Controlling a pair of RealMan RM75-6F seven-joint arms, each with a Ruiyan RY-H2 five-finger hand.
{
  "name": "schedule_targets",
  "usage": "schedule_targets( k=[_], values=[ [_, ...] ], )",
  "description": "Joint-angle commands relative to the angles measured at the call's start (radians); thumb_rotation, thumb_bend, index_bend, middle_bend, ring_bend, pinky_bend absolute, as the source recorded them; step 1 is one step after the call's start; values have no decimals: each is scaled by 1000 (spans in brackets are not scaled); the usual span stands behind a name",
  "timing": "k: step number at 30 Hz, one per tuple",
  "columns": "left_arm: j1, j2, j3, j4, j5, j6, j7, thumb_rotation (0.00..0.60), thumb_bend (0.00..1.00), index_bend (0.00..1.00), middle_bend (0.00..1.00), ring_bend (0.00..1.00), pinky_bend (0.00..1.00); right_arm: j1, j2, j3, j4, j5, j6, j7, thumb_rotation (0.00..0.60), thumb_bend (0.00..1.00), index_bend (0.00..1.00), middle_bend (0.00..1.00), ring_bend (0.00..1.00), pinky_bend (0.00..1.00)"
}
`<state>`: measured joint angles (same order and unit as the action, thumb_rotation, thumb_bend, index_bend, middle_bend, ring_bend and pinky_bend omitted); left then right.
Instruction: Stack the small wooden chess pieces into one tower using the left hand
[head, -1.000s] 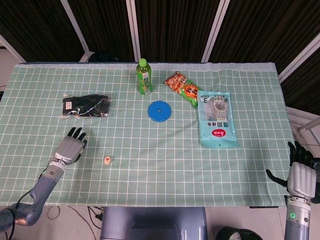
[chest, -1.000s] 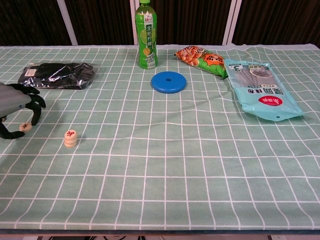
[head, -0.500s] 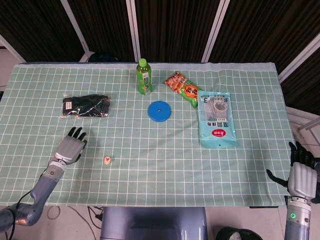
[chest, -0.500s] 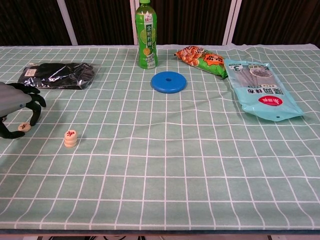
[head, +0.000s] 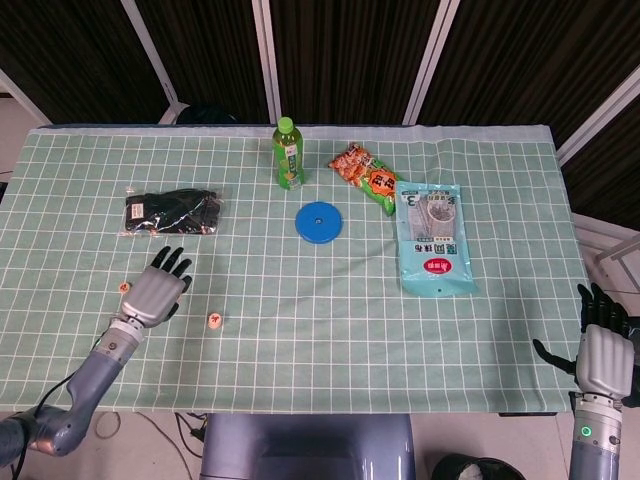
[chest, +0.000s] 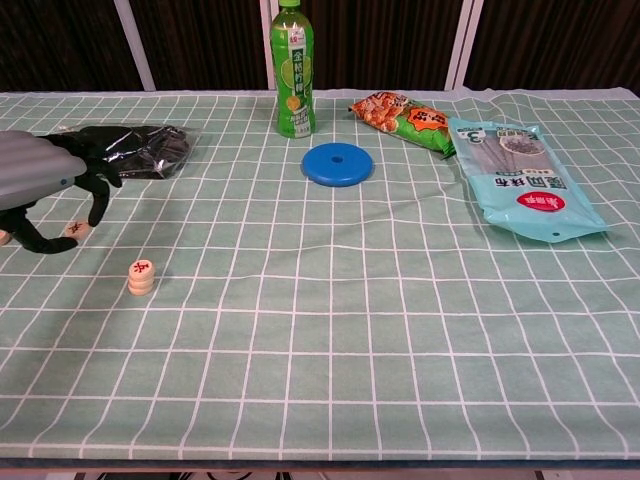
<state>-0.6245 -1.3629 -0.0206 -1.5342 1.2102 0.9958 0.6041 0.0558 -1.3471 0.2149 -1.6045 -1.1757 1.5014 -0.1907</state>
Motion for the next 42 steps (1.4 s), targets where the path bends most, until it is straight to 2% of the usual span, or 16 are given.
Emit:
schedule_targets(
  k=[1,8,14,24,42],
  values=[
    [-20,18,-13,-67,8,-3,26,600,314,518,173,0,87,0,0,-2,0,-2,-1,-1,600,247,64,1,22,0],
    [-47,20,-15,-156,17,-12,85,600,314,518,173,0,87,1,-1,-5,0,-4,-2,-1,600,247,64,1,21,0],
    [-57,10,-3,-191,9,-21,126,600,314,518,174,0,87,0,-2,-5,0,-5,1,-2,600,247,64,1,21,0],
    [-52,-7,26,-184,-5,-16,172,600,314,519,174,0,87,-2,1,1,-1,-1,6,2,600,248,64,1,21,0],
    [-56,-38,35,-147,-20,-10,189,600,314,512,173,0,87,-2,4,9,5,12,2,10,600,246,64,1,22,0]
  ],
)
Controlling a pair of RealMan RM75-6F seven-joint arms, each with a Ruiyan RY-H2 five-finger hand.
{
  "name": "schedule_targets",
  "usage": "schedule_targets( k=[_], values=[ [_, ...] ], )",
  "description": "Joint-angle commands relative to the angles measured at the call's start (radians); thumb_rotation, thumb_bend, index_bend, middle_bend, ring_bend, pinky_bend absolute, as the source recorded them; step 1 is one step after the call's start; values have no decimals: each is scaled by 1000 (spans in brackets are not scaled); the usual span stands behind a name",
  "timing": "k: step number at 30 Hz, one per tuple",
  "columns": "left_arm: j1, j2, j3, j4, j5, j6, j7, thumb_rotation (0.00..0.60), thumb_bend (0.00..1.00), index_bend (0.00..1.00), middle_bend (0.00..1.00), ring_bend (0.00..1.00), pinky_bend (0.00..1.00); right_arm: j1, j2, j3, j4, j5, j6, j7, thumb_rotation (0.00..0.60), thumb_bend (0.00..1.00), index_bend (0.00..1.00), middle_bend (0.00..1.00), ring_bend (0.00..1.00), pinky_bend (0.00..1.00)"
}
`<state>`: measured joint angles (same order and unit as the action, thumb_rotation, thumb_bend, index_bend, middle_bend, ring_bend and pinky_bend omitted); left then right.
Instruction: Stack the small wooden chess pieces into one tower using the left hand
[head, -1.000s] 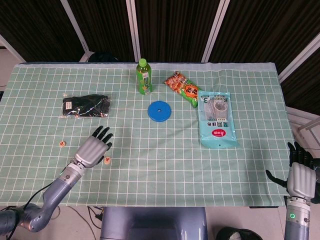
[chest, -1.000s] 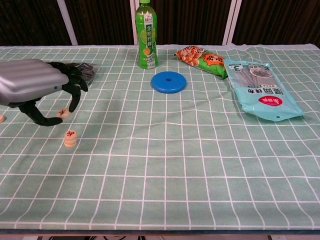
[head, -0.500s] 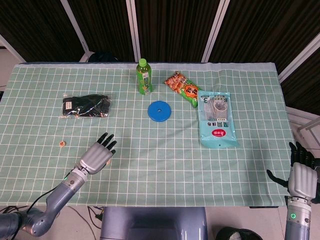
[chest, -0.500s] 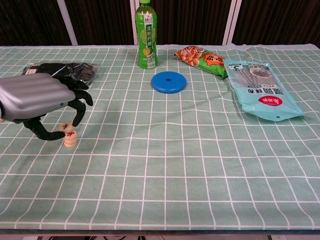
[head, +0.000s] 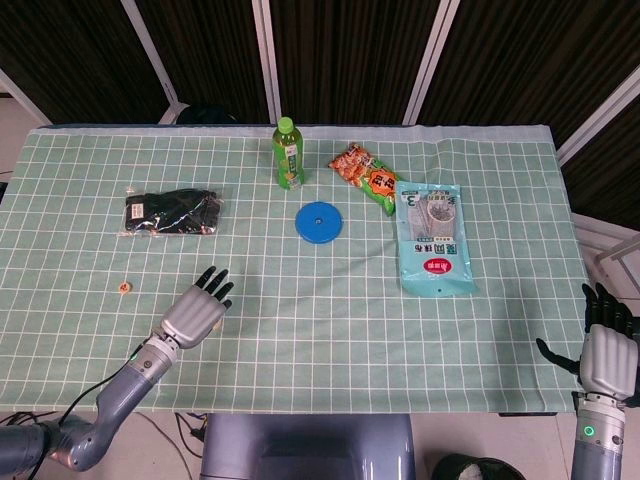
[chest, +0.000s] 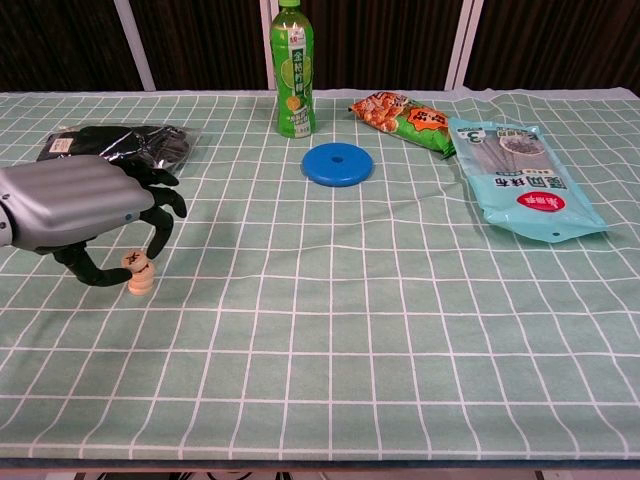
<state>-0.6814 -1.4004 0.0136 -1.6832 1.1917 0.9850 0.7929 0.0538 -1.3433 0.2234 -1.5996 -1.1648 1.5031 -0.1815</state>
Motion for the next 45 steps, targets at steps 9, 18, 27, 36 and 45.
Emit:
schedule_targets(
  k=[9,18,27,36,45],
  values=[
    [-2,-5,3,8,1,1,-5,600,314,503,167,0,87,0,-2,-1,0,2,-1,-3,600,247,64,1,21,0],
    [-5,-10,6,8,8,3,-4,600,314,496,166,0,87,-1,0,0,-2,2,0,-1,600,246,64,1,21,0],
    [-4,-8,9,12,-1,7,0,600,314,479,160,0,98,-1,0,0,-2,7,-3,-2,600,247,65,1,21,0],
    [-7,-11,10,10,5,7,-3,600,313,463,160,0,98,-1,0,0,-5,9,-2,-4,600,248,64,1,22,0],
    [-8,-16,12,12,13,10,-6,600,314,459,160,0,97,-2,3,0,-6,9,-2,-1,600,246,64,1,21,0]
  ],
)
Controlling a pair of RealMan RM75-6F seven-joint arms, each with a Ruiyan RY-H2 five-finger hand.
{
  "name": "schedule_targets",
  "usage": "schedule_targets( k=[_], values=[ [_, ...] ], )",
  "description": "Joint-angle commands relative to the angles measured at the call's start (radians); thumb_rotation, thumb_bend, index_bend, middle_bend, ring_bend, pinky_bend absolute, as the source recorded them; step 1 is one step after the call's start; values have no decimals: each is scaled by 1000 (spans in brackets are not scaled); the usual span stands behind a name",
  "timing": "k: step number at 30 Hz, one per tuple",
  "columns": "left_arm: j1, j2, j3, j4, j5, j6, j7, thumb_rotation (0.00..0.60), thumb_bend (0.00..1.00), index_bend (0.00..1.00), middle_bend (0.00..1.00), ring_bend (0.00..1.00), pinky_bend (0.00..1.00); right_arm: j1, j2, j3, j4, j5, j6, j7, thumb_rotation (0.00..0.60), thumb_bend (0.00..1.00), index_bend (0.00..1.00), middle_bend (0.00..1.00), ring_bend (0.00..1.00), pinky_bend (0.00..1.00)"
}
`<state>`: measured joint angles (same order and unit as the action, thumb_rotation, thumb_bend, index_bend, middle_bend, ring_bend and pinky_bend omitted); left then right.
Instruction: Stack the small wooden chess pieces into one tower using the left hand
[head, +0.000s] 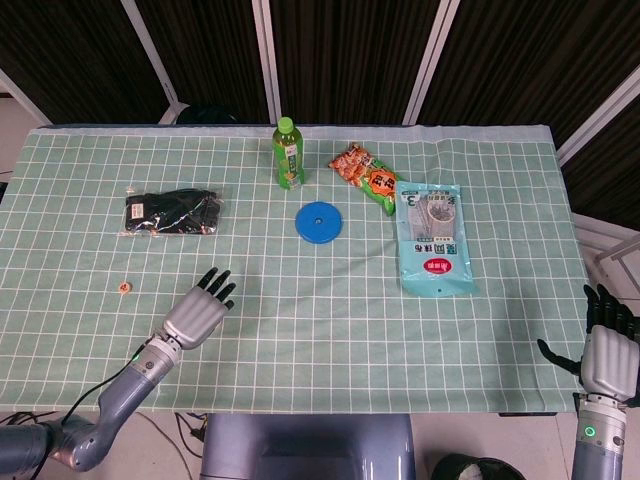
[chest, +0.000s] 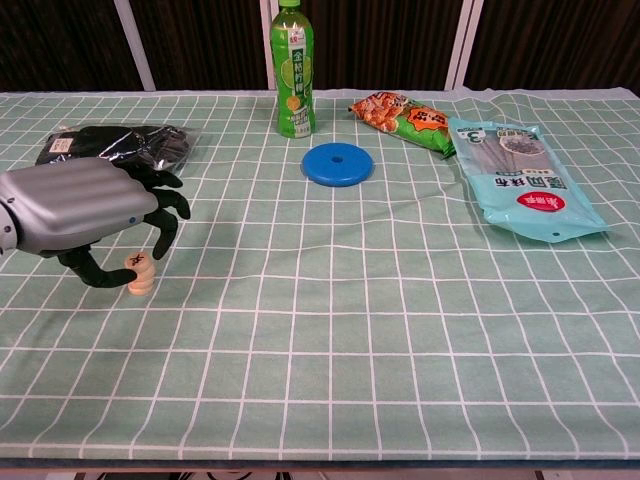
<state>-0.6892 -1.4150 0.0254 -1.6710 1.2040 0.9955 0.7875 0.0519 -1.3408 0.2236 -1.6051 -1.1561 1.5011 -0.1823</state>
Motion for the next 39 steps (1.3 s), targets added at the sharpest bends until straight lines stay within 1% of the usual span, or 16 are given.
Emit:
schedule_targets(
  k=[1,3,9,13,17,24,29,34,39],
  values=[
    [-1,-2,0,0,1,0,0,600,314,456,160,0,97,0,0,0,0,1,0,0,600,246,64,1,22,0],
    [-1,-2,0,-1,3,0,0,600,313,441,159,0,97,-1,1,1,0,1,1,0,600,247,64,1,21,0],
    [8,14,-11,-6,10,36,-2,600,313,330,156,0,95,-2,2,0,-2,0,3,1,600,247,64,1,21,0],
    [28,46,-23,-5,4,76,-22,600,313,334,156,0,95,-3,4,1,-5,0,5,3,600,246,64,1,21,0],
    [50,80,-25,16,-14,91,-61,600,313,335,155,0,95,-4,5,-1,-8,-3,8,1,600,247,64,1,21,0],
    [86,119,-21,104,-55,78,-155,600,313,338,154,0,95,-3,-1,-6,-9,-6,8,-10,600,247,64,1,21,0],
    [115,128,-12,193,-80,50,-238,600,313,343,154,0,95,-1,-6,-8,-4,0,2,-15,600,247,64,1,21,0],
    [126,106,-6,298,-97,5,-291,600,312,344,153,0,96,-2,-7,-7,-4,-2,5,-16,600,247,64,1,21,0],
    [125,73,-12,370,-90,-20,-336,600,312,356,153,0,97,-1,-8,-8,-2,0,4,-19,600,248,65,1,22,0]
  ],
)
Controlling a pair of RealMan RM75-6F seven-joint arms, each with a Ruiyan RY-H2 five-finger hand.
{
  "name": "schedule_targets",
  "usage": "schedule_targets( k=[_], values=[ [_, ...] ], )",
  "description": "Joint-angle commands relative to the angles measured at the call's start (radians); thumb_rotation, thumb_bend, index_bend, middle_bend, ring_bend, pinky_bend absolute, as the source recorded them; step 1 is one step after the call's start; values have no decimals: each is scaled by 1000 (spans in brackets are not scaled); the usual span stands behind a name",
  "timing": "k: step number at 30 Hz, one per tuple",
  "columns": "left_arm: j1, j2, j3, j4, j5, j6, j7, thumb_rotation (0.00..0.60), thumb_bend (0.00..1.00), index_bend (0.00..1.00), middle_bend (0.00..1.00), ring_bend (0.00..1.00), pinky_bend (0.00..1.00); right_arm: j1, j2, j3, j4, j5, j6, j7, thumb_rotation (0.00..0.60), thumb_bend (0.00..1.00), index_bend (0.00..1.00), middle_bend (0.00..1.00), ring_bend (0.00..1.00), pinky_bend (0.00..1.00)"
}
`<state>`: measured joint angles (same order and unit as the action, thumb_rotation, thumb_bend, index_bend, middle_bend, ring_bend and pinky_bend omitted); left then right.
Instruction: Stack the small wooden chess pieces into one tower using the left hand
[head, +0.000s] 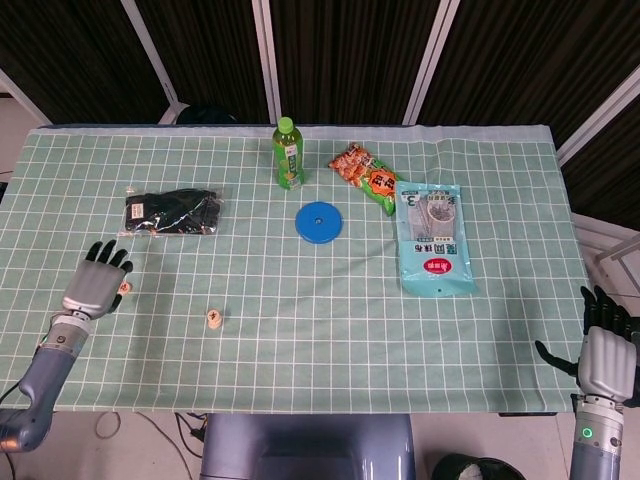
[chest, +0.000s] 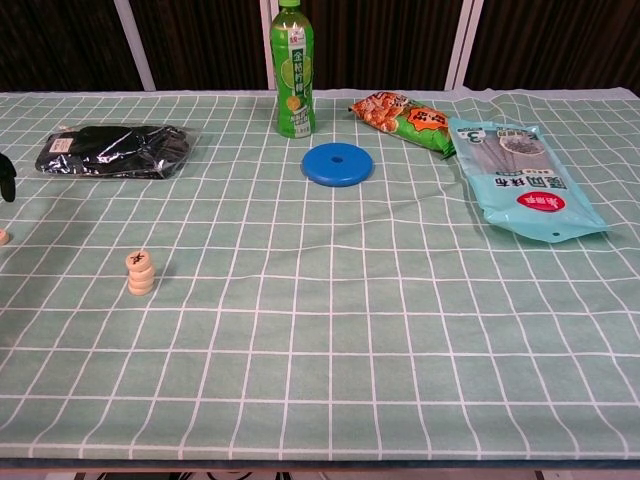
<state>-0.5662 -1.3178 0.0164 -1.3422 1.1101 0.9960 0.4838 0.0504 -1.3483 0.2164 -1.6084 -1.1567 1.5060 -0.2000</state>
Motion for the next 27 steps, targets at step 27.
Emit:
schedule_targets(
  k=[27],
  values=[
    [3,-108,-15,188,45,-55,-71,600,312,406,155,0,96,-1,-3,-2,2,3,-4,1,600,247,65,1,21,0]
  ],
)
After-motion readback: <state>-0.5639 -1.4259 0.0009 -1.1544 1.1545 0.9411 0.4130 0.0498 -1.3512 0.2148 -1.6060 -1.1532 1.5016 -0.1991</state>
